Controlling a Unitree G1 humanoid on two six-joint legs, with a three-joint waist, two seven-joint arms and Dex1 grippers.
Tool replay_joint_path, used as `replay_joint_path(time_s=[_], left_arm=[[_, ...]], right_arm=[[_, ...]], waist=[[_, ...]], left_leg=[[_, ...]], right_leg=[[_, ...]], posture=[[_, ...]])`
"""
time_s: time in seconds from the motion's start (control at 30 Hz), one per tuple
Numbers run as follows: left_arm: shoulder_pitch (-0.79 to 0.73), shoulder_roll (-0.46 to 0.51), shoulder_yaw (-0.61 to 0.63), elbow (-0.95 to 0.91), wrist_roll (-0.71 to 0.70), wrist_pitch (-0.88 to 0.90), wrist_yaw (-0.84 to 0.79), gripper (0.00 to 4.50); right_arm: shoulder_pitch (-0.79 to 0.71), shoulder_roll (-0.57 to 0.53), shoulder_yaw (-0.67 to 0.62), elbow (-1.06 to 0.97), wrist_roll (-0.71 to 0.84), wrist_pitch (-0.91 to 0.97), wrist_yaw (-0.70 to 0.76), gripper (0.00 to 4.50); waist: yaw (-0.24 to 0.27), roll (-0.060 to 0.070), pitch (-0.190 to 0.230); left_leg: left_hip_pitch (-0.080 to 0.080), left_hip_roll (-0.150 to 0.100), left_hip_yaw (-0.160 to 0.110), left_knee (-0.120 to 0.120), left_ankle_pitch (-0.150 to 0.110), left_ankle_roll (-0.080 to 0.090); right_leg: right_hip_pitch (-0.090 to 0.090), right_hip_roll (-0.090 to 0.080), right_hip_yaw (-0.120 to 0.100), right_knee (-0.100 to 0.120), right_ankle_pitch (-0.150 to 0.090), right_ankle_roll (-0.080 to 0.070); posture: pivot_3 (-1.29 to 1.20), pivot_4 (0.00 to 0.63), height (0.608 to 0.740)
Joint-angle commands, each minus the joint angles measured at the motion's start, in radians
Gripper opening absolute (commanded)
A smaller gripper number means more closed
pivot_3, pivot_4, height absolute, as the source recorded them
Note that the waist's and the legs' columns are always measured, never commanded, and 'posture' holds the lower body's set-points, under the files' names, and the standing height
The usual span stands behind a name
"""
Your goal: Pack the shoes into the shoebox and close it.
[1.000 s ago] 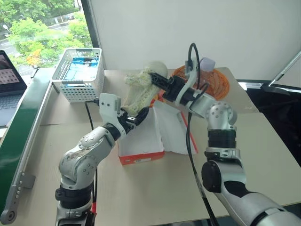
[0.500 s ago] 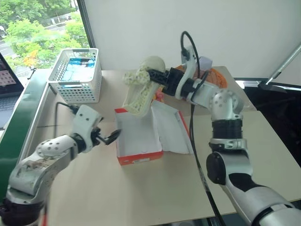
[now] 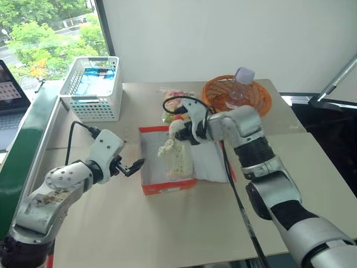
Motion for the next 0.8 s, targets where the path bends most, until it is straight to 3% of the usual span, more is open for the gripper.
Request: replay_joint_path(time_s=[0.03, 0.27, 0.47, 0.5, 0.57, 0.8], left_arm=[[0.007, -0.029, 0.005, -0.052, 0.018, 0.004, 0.032, 4.50], [0.023, -0.095, -0.017, -0.085, 0.034, 0.021, 0.080, 4.50], [0.062, -0.110, 0.011, -0.131, 0.037, 0.054, 0.100, 4.50], [0.065, -0.110, 0.015, -0.135, 0.037, 0.057, 0.103, 4.50], [0.064, -0.116, 0.020, -0.136, 0.034, 0.064, 0.107, 4.50], [0.040, -0.105, 0.012, -0.113, 0.045, 0.053, 0.085, 4.50]], right_arm=[[-0.049, -0.008, 0.017, 0.014, -0.040, 0.011, 0.033, 0.47], [-0.036, 0.017, 0.057, 0.118, -0.121, -0.064, 0.067, 0.47], [-0.034, 0.066, 0.018, 0.206, -0.178, -0.136, 0.045, 0.47], [-0.036, 0.074, 0.008, 0.210, -0.181, -0.133, 0.038, 1.45], [-0.037, 0.091, -0.013, 0.198, -0.185, -0.135, 0.027, 1.96], [-0.042, 0.124, -0.117, 0.160, -0.174, -0.106, -0.005, 4.41]], waist=[[0.000, 0.000, 0.000], [0.001, 0.000, 0.000], [0.000, 0.000, 0.000], [-0.001, 0.000, 0.000], [-0.001, 0.000, 0.000], [0.004, 0.000, 0.000]], left_leg=[[0.000, 0.000, 0.000, 0.000, 0.000, 0.000], [0.000, 0.000, 0.000, 0.000, 0.000, 0.000], [0.000, 0.000, 0.000, 0.000, 0.000, 0.000], [0.000, 0.000, 0.000, 0.000, 0.000, 0.000], [0.001, 0.000, 0.000, 0.001, 0.000, 0.000], [0.000, 0.000, -0.001, 0.001, 0.000, 0.000]], right_leg=[[0.000, 0.000, 0.000, 0.000, 0.000, 0.000], [0.000, 0.000, 0.000, 0.000, 0.000, 0.000], [0.000, 0.000, 0.000, 0.000, 0.000, 0.000], [0.001, 0.000, 0.000, 0.000, 0.000, 0.000], [0.001, 0.000, 0.000, 0.001, 0.000, 0.000], [0.001, 0.000, 0.000, 0.001, 0.000, 0.001]], posture=[[0.00, 0.150, 0.740], [0.00, 0.150, 0.740], [0.00, 0.150, 0.740], [0.00, 0.150, 0.740], [0.00, 0.150, 0.740], [0.00, 0.150, 0.740]])
